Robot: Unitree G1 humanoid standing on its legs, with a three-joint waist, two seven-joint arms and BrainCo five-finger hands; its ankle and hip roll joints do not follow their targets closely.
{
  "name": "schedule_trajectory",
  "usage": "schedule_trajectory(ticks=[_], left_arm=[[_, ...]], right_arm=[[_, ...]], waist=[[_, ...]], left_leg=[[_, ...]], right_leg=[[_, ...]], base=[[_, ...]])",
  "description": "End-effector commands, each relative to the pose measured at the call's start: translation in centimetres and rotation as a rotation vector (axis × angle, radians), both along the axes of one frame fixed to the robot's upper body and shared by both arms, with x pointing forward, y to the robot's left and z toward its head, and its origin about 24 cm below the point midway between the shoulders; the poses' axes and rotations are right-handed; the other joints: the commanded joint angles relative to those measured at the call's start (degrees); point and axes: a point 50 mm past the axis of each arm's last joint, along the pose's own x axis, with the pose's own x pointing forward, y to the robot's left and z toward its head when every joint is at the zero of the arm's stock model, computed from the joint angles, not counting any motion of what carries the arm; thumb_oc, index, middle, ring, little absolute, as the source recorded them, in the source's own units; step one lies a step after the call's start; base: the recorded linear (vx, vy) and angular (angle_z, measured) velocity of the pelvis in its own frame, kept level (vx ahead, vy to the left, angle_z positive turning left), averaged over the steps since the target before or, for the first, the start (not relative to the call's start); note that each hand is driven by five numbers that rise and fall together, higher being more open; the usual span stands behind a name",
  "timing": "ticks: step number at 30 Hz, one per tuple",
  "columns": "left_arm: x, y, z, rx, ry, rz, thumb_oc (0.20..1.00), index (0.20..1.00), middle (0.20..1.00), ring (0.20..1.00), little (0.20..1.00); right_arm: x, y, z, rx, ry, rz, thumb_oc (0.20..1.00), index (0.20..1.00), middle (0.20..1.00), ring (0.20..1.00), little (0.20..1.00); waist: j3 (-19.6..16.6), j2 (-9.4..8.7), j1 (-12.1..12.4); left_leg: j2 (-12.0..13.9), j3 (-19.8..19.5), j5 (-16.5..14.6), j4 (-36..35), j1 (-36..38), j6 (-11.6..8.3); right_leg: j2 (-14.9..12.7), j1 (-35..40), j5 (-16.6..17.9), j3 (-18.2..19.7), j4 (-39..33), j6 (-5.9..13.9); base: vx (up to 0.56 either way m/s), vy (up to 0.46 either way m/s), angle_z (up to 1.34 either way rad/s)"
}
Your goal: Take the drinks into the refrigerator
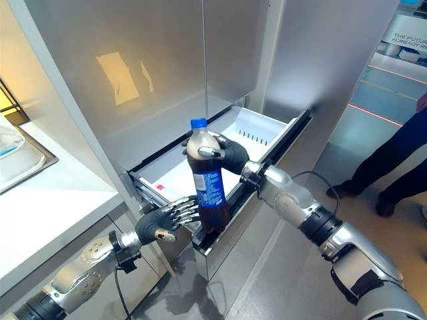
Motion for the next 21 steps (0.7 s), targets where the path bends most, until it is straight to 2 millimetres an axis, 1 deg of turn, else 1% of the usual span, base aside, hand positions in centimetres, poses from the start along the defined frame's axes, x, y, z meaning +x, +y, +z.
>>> schedule_trajectory(ticks=[1,5,8,11,14,19,21], left_arm=[[0.7,0.3,1.5,-0.03,-0.068,-0.008,1.0,1.0,1.0,1.0,1.0],[0.5,0.8,0.9,-0.001,-0.051,0.004,1.0,1.0,1.0,1.0,1.0],[0.3,1.2,0.4,0.004,-0.029,0.02,1.0,1.0,1.0,1.0,1.0],[0.2,1.2,0.2,0.002,-0.021,0.025,1.0,1.0,1.0,1.0,1.0],[0.1,1.3,0.4,0.0,-0.027,0.028,1.0,1.0,1.0,1.0,1.0],[0.1,1.7,0.7,0.006,-0.053,0.043,1.0,1.0,1.0,1.0,1.0],[0.2,1.9,1.2,0.012,-0.086,0.052,1.0,1.0,1.0,1.0,1.0]], right_arm=[[1.0,-1.3,11.2,0.217,-0.347,-0.082,0.2,0.2,0.2,0.2,0.2],[1.3,-1.7,12.4,0.204,-0.375,-0.115,0.2,0.2,0.2,0.2,0.2],[1.3,-1.4,13.1,0.193,-0.389,-0.108,0.2,0.2,0.2,0.2,0.2],[1.3,-1.3,13.4,0.186,-0.398,-0.108,0.2,0.2,0.2,0.2,0.2],[1.3,-1.4,14.0,0.179,-0.416,-0.111,0.2,0.2,0.2,0.2,0.2],[1.2,-1.6,14.0,0.156,-0.429,-0.119,0.2,0.2,0.2,0.2,0.2],[1.2,-1.8,14.1,0.125,-0.448,-0.132,0.2,0.2,0.2,0.2,0.2]], waist=[[0.35,-2.84,1.46],[0.58,-2.82,1.47],[0.63,-2.9,1.46],[0.71,-2.89,1.48],[0.78,-2.99,1.46],[1.02,-3.16,1.54],[1.6,-3.32,1.72]], left_leg=[[-3.99,-2.95,-3.66,0.62,-0.6,5.07],[-4.03,-2.85,-3.66,0.67,-0.94,5.08],[-4.02,-2.68,-3.73,0.79,-1.1,5.17],[-4.0,-2.61,-3.76,0.78,-1.16,5.15],[-3.9,-2.53,-3.8,0.78,-1.24,5.12],[-3.92,-2.38,-3.8,0.89,-1.46,5.15],[-4.05,-2.36,-3.74,1.17,-2.24,5.22]], right_leg=[[1.49,3.37,-5.75,-2.29,2.07,0.0],[1.55,2.88,-5.8,-2.04,2.29,0.03],[1.54,2.6,-5.78,-1.76,2.37,0.05],[1.62,2.41,-5.8,-1.65,2.4,0.06],[1.74,2.28,-5.92,-1.48,2.44,0.08],[1.78,1.91,-5.96,-1.49,2.58,0.17],[1.74,1.23,-5.96,-1.36,2.78,0.19]], base=[[0.0,0.0,0.0],[0.0,0.0,0.0],[0.0,0.0,0.0],[0.0,0.0,0.0],[0.01,0.001,-0.01],[0.0,0.0,0.0],[0.0,0.0,0.0]])
